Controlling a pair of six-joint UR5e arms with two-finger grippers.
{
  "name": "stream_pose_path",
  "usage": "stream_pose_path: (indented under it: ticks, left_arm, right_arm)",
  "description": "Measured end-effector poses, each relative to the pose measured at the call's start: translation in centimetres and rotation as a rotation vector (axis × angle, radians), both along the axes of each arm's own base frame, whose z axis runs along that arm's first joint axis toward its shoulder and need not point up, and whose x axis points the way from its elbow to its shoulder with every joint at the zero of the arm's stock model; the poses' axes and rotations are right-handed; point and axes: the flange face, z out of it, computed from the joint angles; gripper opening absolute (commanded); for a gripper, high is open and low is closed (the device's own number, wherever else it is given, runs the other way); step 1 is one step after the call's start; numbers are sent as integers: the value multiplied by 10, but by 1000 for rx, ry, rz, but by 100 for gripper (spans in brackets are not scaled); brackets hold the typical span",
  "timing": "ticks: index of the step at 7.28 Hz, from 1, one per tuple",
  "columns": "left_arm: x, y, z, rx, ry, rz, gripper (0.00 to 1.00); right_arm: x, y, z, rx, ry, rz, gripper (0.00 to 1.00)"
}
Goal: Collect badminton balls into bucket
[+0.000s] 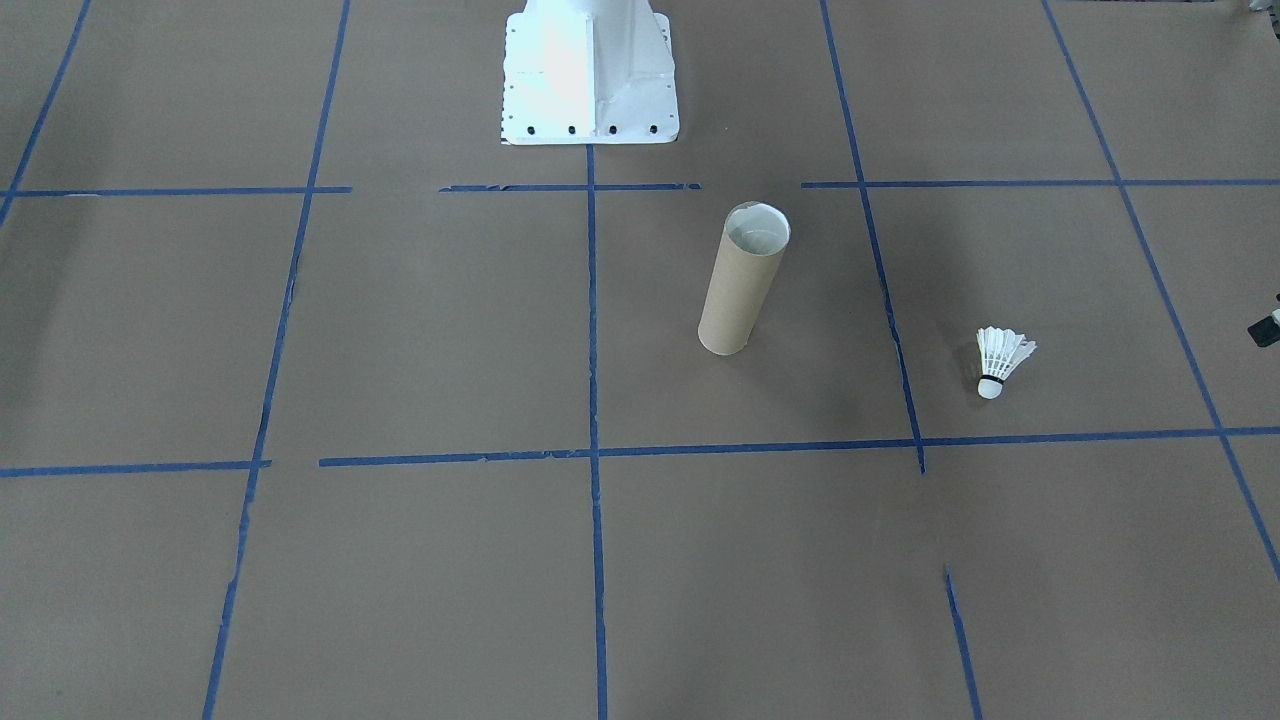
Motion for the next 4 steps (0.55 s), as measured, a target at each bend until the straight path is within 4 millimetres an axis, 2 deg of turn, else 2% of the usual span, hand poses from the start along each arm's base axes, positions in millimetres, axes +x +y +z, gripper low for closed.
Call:
stream_pose_path:
  ticks: [2, 3, 4]
  left_arm:
    - [3, 23, 8, -13, 69, -6, 100]
    - [3, 41, 19, -10, 84, -51, 100]
    - [13, 62, 29, -10, 91, -113, 100]
  right_arm:
    - [0, 0, 0, 0, 0, 0, 100]
    - [0, 0, 0, 0, 0, 0, 100]
    - [0, 0, 0, 0, 1, 0, 100]
